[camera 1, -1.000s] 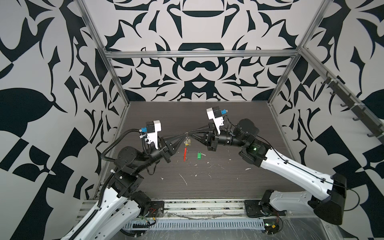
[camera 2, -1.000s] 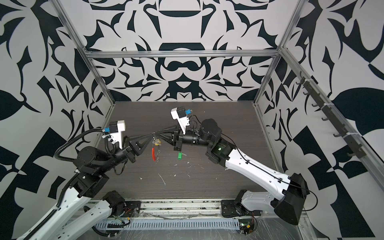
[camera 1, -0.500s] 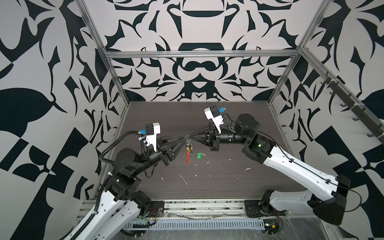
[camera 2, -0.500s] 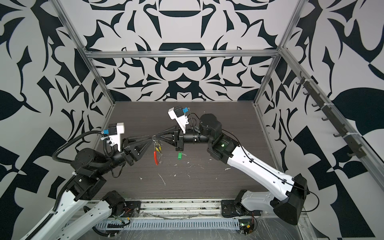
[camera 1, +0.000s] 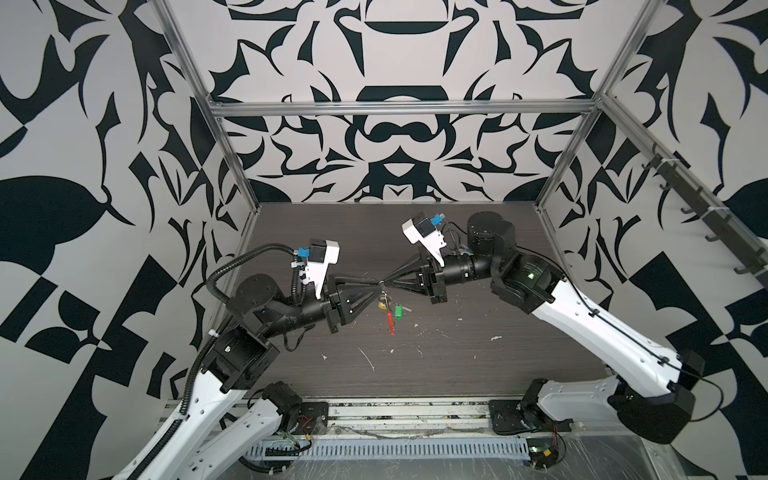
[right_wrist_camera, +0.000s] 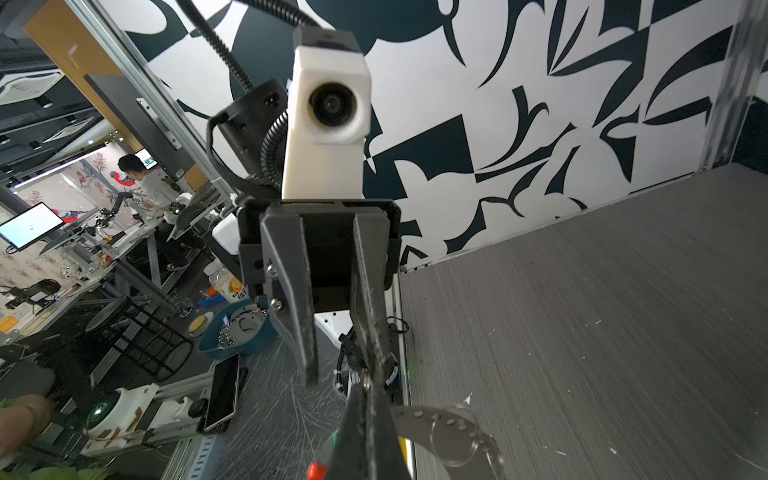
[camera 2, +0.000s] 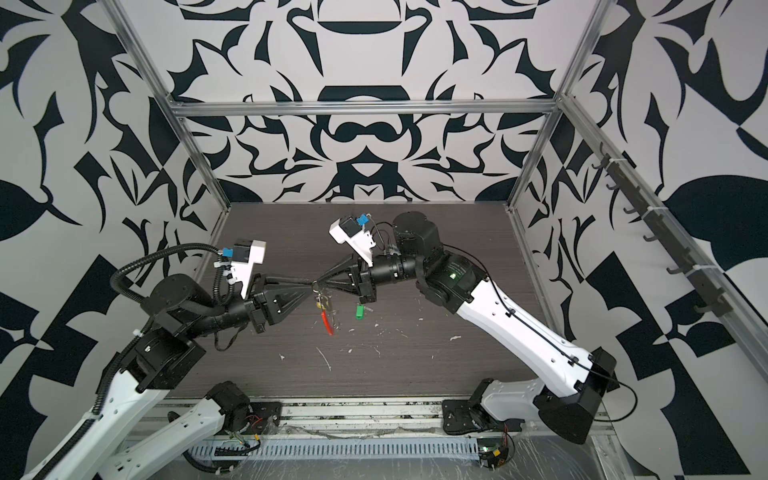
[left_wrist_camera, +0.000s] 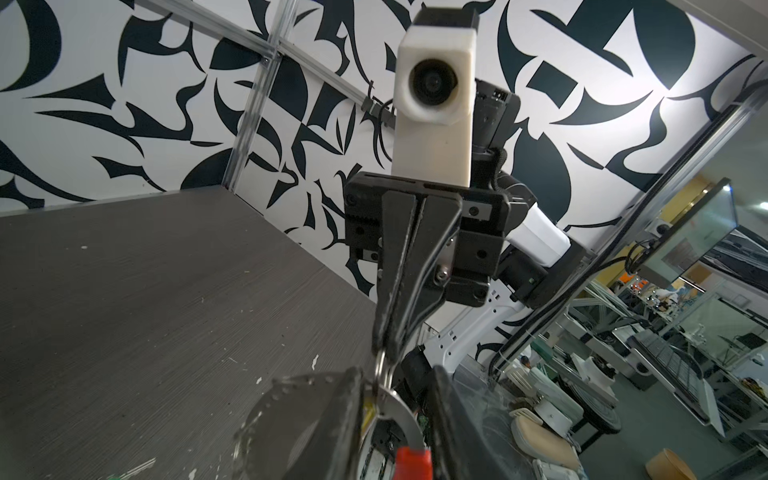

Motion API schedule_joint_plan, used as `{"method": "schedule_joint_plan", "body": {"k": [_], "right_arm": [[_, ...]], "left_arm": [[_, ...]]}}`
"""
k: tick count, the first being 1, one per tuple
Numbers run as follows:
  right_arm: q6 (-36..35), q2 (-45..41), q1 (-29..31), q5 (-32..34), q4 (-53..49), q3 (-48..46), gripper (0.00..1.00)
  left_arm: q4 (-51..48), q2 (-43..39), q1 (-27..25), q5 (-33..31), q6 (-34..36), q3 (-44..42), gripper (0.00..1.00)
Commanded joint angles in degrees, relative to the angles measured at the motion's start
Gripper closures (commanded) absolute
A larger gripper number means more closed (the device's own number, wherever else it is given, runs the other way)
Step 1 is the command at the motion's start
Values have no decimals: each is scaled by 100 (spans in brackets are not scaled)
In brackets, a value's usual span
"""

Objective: Remove the keys from the keyring

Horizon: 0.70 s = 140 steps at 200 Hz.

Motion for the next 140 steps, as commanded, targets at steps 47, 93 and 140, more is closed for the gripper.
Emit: {"method": "schedule_joint_plan", "body": {"k": [47,93,140], "right_arm": [[-313,-41,-6,-179,-222,334,100],[-319,-50,-6,-119,-249,343,100],[-84,-67,16,-57,67,278,100]], "left_arm": [[-273,99,-5,311,25,198,87],[-275,117,-5,270,17,210,97],[-72,152,-5,237,-100,137,100]]}}
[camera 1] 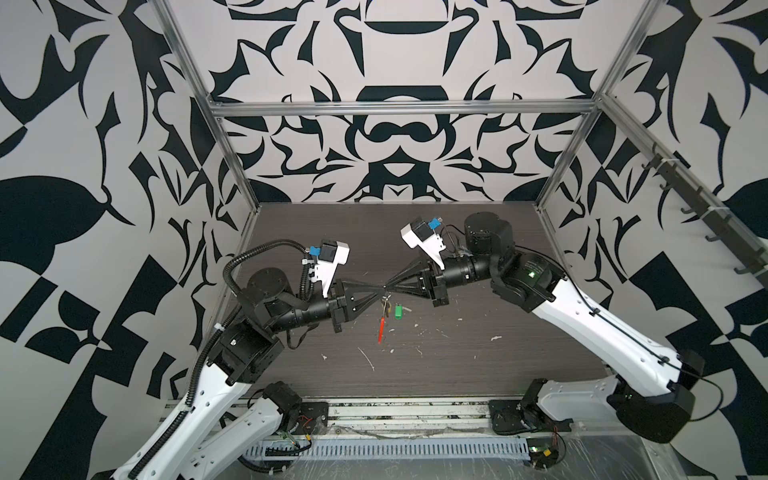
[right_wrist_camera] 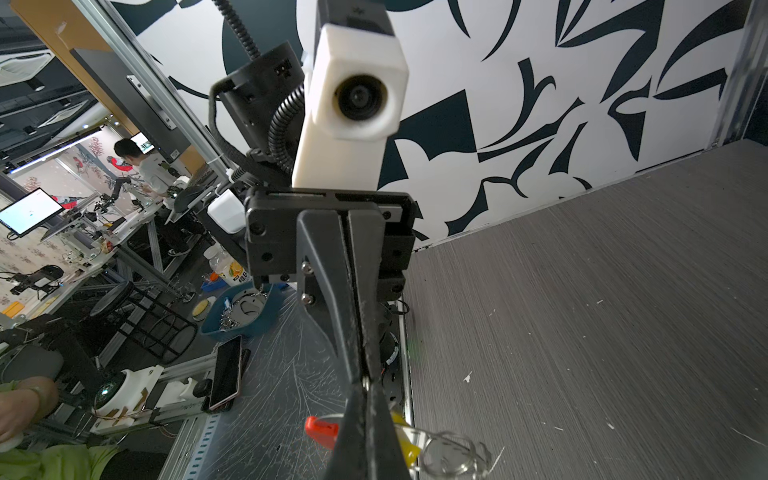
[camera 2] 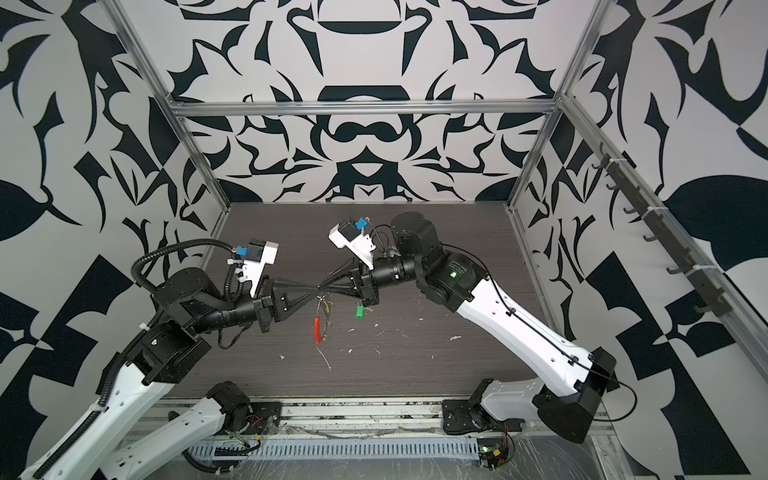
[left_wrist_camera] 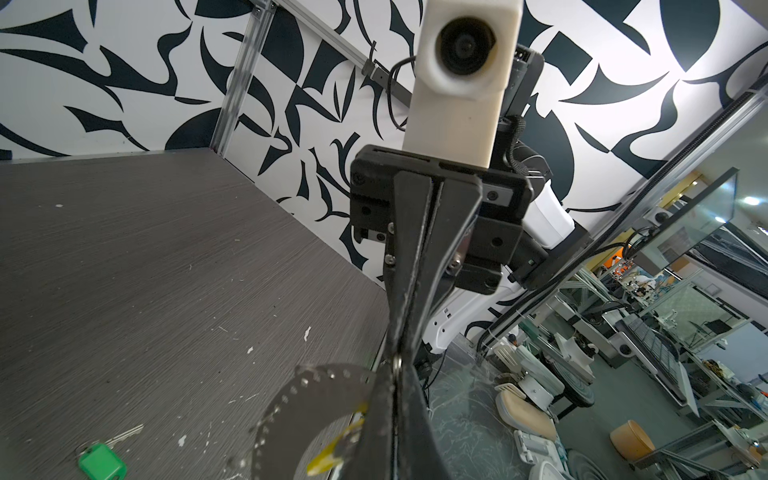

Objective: Remove the keys from the keyring

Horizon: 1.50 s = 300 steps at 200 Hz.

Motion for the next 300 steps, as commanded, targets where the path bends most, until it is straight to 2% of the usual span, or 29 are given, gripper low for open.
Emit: {"method": "schedule_joint_plan", "body": {"k": [1,7,25,44,66,88,131,171,236,300], "right_arm": [[148,-93,11,15,489,199,100],[200,-133,9,122,594,143,96],[288,-318,8,320,877,-35,70],[257,-510,15,727,1025,-204,60],[249,-789,31,1274,1392,-593,59],[245,-1000,58,1488,1771,-1035,57],[-169,-1083,289,1844,1720,-1450,55],[-813,-989,877,2481,1373,-1365,54],[-1090,-903,1043,3054,1358,-1316,54],[-1222,-723,1115,3158,1339,-1171,54]], "left_arm": [[186,-12,-5,14,-79,95,100],[227,-23,-5,-67,-95,63,100],[379,-121,-5,-303,-108,-46,100],[648,-256,-5,-569,-152,-232,100],[945,-410,-5,-883,-187,-436,100],[1295,-526,-5,-1087,-222,-642,100],[1634,-559,-5,-1044,-271,-783,100],[1727,-592,-5,-947,-293,-849,100],[1750,-566,-5,-816,-354,-866,100],[1868,-414,-5,-649,-433,-841,100]]}}
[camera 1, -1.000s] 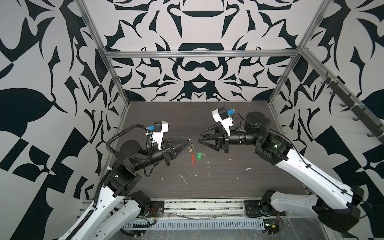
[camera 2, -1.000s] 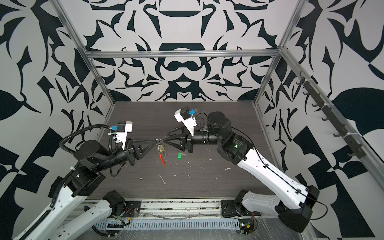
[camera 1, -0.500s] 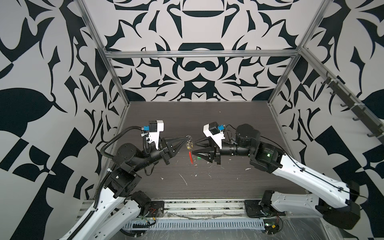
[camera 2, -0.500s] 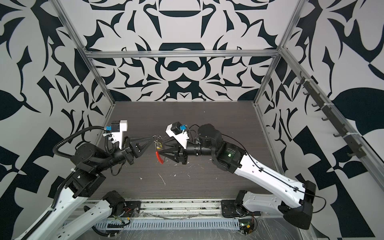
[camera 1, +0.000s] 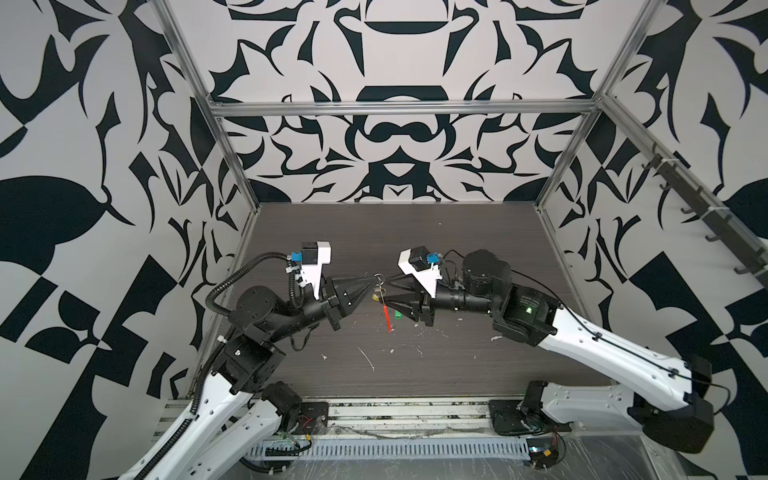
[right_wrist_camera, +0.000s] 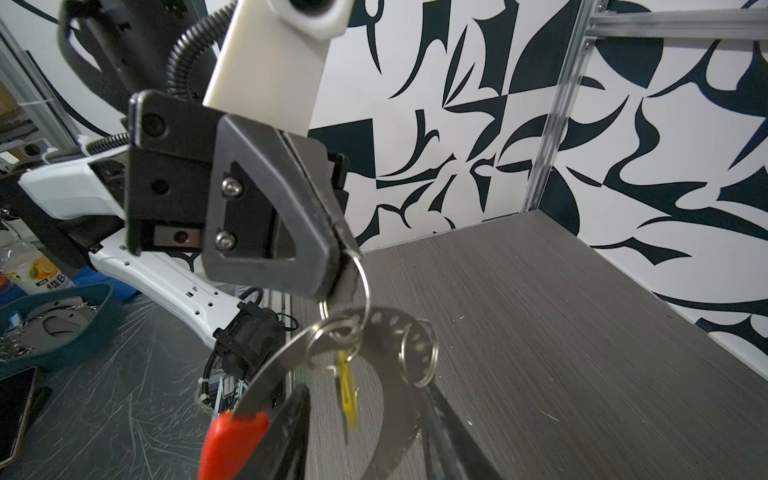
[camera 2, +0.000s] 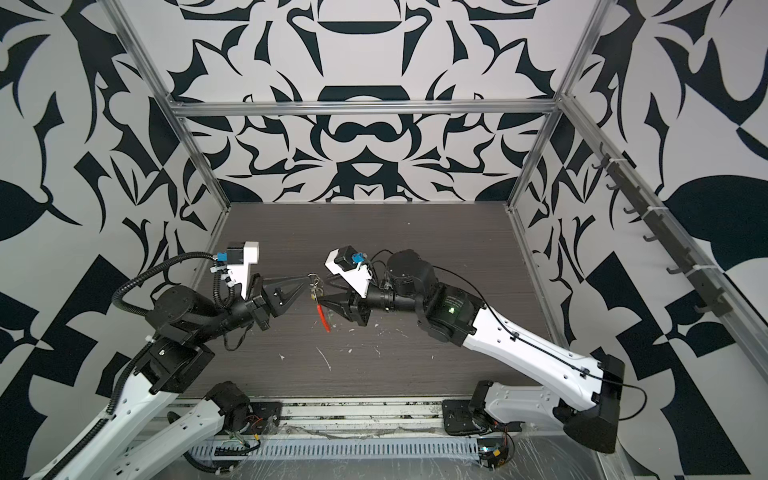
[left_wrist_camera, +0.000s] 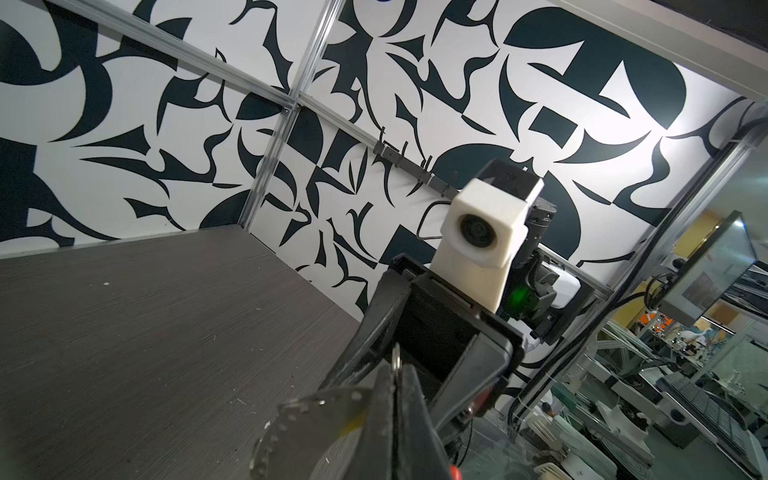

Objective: Remove the keys from the keyring

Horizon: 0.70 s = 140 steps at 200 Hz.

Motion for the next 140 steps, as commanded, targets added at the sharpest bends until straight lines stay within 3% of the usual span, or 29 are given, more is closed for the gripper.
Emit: {"method": "schedule_joint_plan", "body": {"k": [1,59,140], "right_arm": [[-135,-6,46,155,99,278,54],[-152,47,99,41,170,360,58],[-178,-22,115,63,-29,342,94]], "left_arm": [[310,33,-5,147,-84,-19,100],[353,72,-5,130,-119,-63,100],[224,26,-5,54,-43,-20,100]]}}
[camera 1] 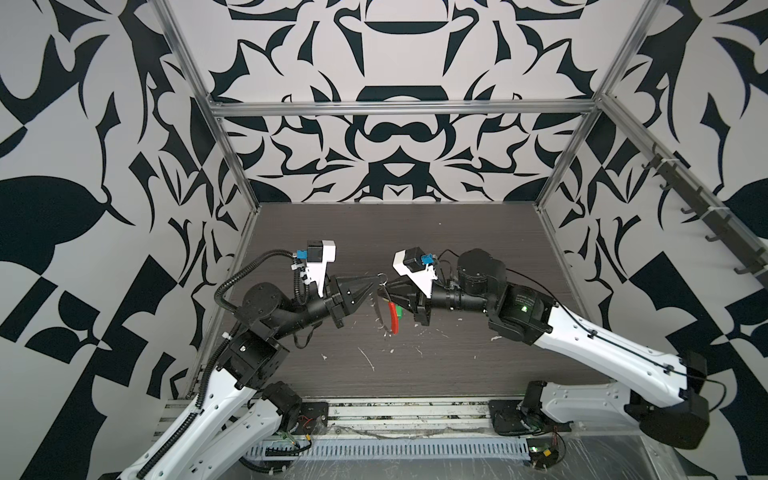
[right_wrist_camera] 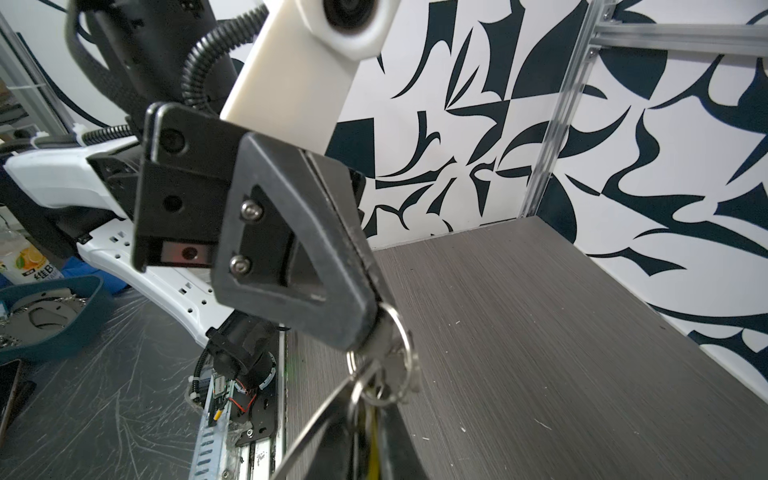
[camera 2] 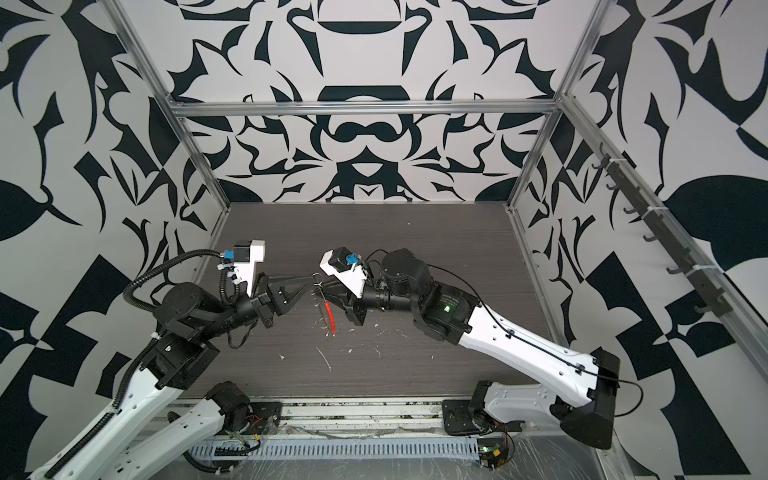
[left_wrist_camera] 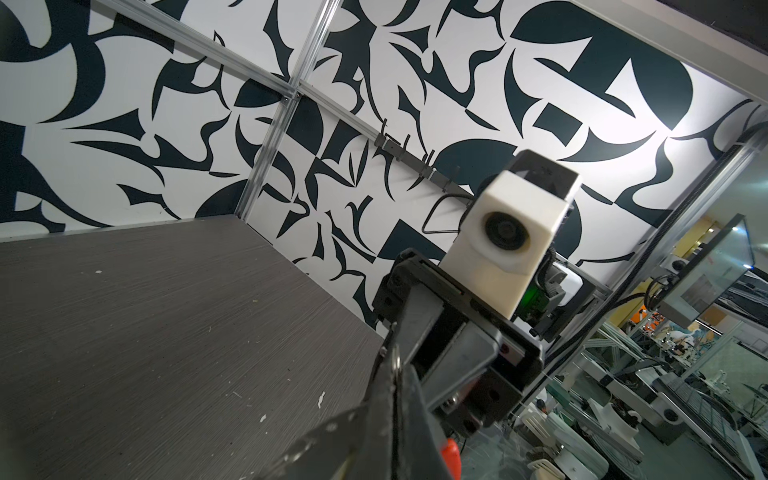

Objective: Remove the keys from the keyring

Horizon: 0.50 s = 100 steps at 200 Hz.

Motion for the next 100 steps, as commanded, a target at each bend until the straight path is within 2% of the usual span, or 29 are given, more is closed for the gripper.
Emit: {"method": "schedule_joint_plan", "body": {"k": [1,23,100], "right_arm": [[-47,-136,25,-5,-28,215,95],[-100,-170,32,1,-193,245,100],[-502,-227,30,-102,-1171,598,100]], "left_arm": [[114,-75,-5,-4,50,35,100],[-15,-94,-5,19,167,82,100],[-558,-71,-5,398,648,334,100]]}}
